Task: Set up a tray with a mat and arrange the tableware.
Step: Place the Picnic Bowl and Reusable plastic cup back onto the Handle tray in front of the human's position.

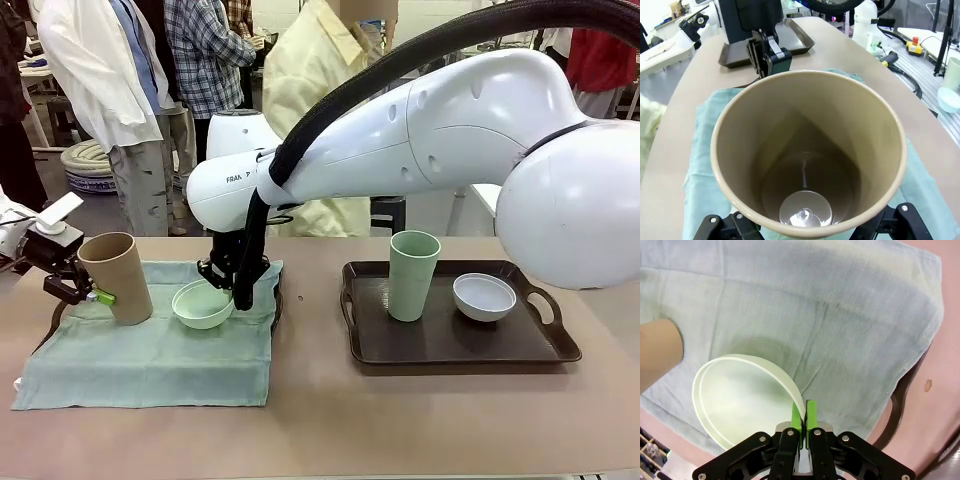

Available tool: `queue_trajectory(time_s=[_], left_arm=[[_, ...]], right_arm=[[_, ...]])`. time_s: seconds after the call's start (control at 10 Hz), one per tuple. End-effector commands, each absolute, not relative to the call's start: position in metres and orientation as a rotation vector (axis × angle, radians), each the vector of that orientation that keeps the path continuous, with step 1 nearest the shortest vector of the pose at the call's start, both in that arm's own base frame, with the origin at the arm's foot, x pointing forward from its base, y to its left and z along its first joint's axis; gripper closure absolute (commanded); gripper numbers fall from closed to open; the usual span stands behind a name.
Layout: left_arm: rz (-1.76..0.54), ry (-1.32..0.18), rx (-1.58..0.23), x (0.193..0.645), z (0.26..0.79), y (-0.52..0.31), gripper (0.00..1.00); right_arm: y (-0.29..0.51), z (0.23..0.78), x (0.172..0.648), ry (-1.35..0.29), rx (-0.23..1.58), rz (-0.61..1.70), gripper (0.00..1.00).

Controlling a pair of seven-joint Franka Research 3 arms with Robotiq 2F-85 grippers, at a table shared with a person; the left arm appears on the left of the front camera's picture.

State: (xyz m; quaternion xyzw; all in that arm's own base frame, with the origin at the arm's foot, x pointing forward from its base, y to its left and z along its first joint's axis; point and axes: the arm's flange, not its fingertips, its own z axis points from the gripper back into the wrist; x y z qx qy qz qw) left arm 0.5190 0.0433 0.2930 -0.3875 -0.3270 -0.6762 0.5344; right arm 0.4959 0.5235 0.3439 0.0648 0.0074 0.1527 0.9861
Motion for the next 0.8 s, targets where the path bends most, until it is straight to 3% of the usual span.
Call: queue_trajectory(time_s=[0.0,0.1,0.2,0.3,0.4,0.5,0.6,0.7], left_arm=[[-1.646,-0.785,-0.909,0.524,0.291,0.042,0.0],[-1.646,-0.783,-0.908,0.524,0.291,0.042,0.0],[-1.639,-0.782,-0.909,0.524,0.292,0.043,0.0],[-1.634,-0.777,-0.912,0.524,0.293,0.045,0.0],[-1.615,-0.761,-0.904,0.524,0.293,0.049,0.0],[-1.607,-0.753,-0.891,0.524,0.296,0.054,0.0],[-1.604,-0.735,-0.86,0.523,0.3,0.061,0.0],[-1.605,-0.698,-0.819,0.519,0.309,0.068,0.0]], right_arm=[[0.523,0.342,0.497,0.044,0.15,0.341,0.39],[0.523,0.342,0.497,0.047,0.15,0.339,0.36],[0.522,0.343,0.497,0.051,0.148,0.334,0.0],[0.52,0.345,0.496,0.055,0.14,0.331,0.71],[0.517,0.35,0.494,0.052,0.136,0.333,0.0],[0.514,0.355,0.491,0.044,0.135,0.333,0.51],[0.509,0.361,0.488,0.035,0.136,0.329,0.0],[0.504,0.367,0.483,0.03,0.138,0.318,0.31]])
